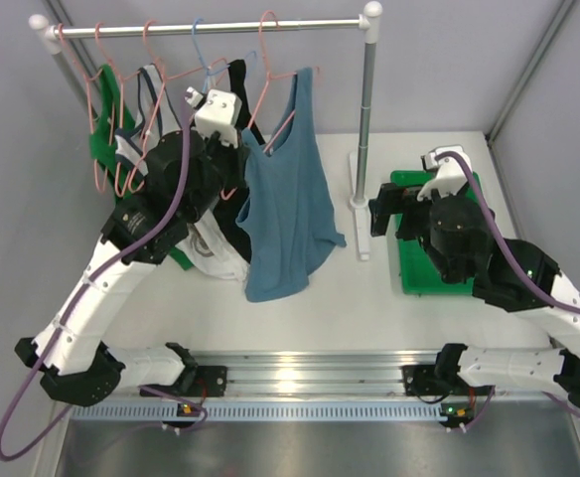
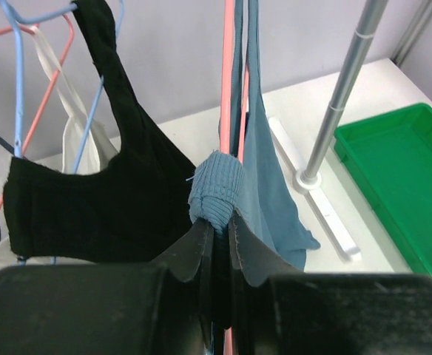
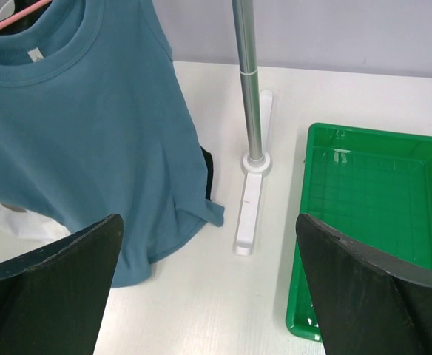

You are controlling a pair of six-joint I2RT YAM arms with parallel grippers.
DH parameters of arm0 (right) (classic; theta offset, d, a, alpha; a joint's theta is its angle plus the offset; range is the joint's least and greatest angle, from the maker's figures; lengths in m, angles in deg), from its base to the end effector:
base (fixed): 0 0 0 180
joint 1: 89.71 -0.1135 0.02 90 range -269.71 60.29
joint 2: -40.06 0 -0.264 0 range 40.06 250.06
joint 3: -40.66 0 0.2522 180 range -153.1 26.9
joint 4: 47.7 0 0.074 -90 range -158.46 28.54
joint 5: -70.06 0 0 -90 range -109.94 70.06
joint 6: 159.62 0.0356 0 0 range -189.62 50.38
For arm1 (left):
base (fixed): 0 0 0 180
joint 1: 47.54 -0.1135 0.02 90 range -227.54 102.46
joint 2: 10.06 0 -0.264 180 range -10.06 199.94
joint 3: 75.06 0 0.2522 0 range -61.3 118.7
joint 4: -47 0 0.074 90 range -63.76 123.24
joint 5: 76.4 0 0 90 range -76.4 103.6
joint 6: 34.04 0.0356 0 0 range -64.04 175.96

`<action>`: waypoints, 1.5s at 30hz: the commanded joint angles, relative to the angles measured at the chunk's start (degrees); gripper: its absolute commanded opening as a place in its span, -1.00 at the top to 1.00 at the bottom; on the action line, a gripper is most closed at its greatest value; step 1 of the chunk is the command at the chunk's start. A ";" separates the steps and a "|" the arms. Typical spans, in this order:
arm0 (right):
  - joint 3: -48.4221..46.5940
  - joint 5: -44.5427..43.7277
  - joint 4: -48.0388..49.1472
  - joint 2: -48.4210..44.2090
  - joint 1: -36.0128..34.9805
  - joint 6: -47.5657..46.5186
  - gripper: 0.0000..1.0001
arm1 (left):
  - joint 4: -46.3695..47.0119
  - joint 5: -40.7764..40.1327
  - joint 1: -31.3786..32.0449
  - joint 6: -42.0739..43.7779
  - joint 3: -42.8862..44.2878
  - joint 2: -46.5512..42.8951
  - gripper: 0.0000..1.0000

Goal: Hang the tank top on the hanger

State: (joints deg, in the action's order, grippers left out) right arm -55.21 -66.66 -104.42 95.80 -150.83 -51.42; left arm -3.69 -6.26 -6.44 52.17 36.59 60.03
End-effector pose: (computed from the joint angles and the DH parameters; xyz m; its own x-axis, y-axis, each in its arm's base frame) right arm 0.0993 0.1263 0.4661 -0.2132 0.0567 -0.9753 -0.2071 0.9730 0.1019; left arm 0.1774 -0.1387 0.5120 -0.1435 0.0427 -0.9887 0.3568 0.9341 -0.0115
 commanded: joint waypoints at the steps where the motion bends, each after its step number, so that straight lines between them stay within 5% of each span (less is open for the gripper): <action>1: 0.63 -0.92 -0.11 -1.08 -0.75 0.44 -1.00 | 10.03 -0.71 -1.64 1.15 3.89 1.19 1.00; 11: 1.51 0.05 -0.11 -1.52 -0.75 0.96 -0.99 | 9.24 2.89 -8.22 -1.56 9.78 7.43 1.00; 25: 2.92 1.02 0.16 -1.69 -0.75 1.58 -0.99 | 9.24 6.50 -9.37 -4.82 -2.70 2.69 1.00; 28: 3.00 1.10 0.07 -1.43 -0.75 1.84 -1.00 | 9.07 6.41 -9.37 -4.82 -4.02 1.64 0.85; 34: 3.18 1.45 0.33 -1.25 -0.66 1.93 -1.00 | 7.93 5.97 -9.37 -4.21 -4.28 0.67 0.21; 45: 4.41 2.51 1.30 -1.34 -0.75 2.02 -0.99 | 3.53 8.42 -9.37 -2.97 1.25 -2.32 -0.10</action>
State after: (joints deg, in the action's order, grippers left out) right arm -51.05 -64.78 -105.23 94.82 -150.83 -49.89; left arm -0.32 0.19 -15.53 48.63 34.25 60.68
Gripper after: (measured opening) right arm 0.996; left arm 0.547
